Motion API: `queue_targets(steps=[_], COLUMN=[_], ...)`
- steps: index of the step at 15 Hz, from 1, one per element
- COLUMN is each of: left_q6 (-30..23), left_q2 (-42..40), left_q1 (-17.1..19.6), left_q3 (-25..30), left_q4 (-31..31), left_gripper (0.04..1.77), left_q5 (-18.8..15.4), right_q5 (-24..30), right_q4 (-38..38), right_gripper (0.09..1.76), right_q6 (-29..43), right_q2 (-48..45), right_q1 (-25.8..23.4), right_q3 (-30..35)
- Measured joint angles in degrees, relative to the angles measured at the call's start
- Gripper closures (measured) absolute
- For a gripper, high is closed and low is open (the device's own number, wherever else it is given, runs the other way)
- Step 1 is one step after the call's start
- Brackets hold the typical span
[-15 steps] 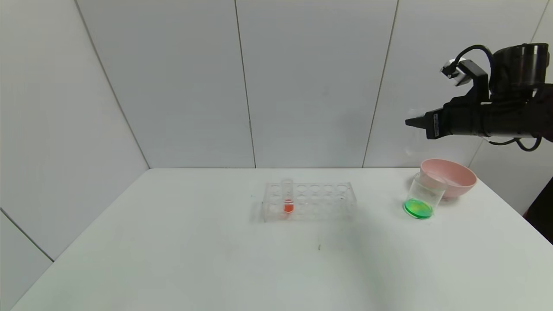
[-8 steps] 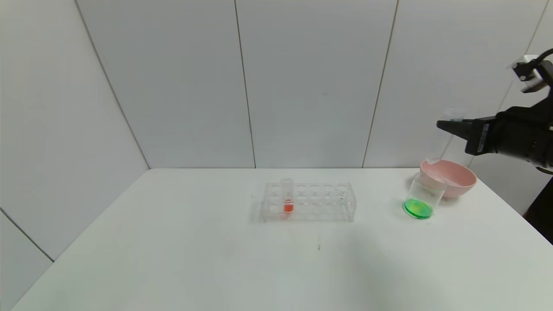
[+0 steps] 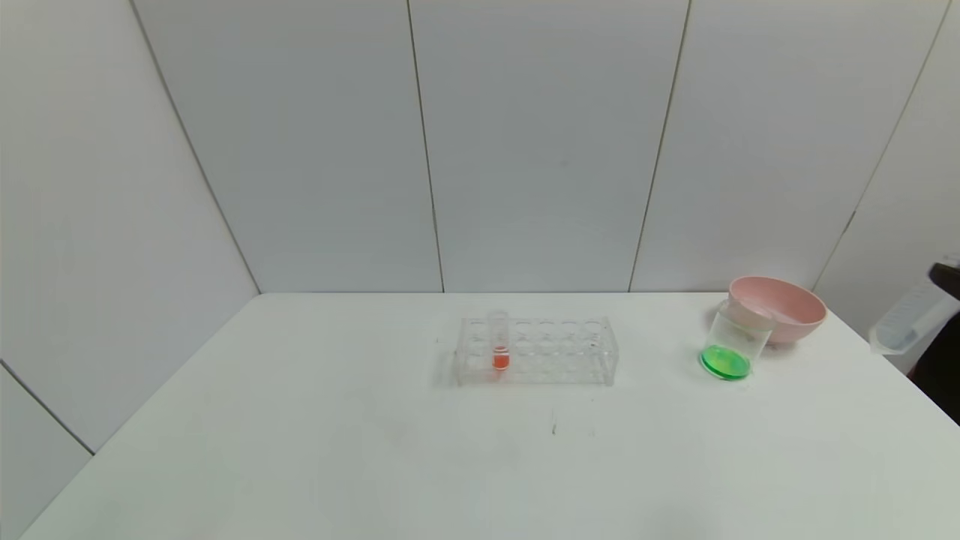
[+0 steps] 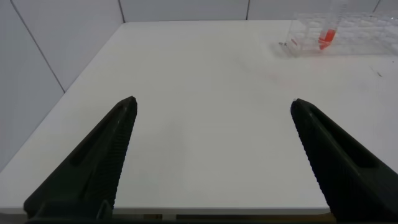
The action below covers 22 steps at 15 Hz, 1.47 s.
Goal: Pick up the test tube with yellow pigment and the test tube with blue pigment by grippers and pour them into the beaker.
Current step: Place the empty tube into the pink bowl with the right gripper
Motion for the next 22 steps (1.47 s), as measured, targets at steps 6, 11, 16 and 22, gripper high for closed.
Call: queue_targets(steps=[6,11,16,22], left_q6=[0.0,0.0,0.0,0.0], left_q2=[0.0,0.0,0.0,0.0], left_q1=[0.0,0.0,0.0,0.0], left_q3=[0.0,0.0,0.0,0.0], left_q4=[0.0,0.0,0.0,0.0], left_gripper=[0.05,0.05,0.05,0.05], left_q5=[0.0,0.0,0.0,0.0], right_q5=[-0.8,-1.4,-4.4,-6.8], right_q4=[7.9,15.8,21.3,18.2], right_gripper=[1.36,1.36,1.36,1.36], right_q6=[0.6,0.5,-0.6,-0.5], right_q2=[-25.3,-43.3,-55.0,-57.2], right_q1=[-0.5,-3.8,-5.3,-5.4], right_q3=[7.5,9.6,14.5,23.7])
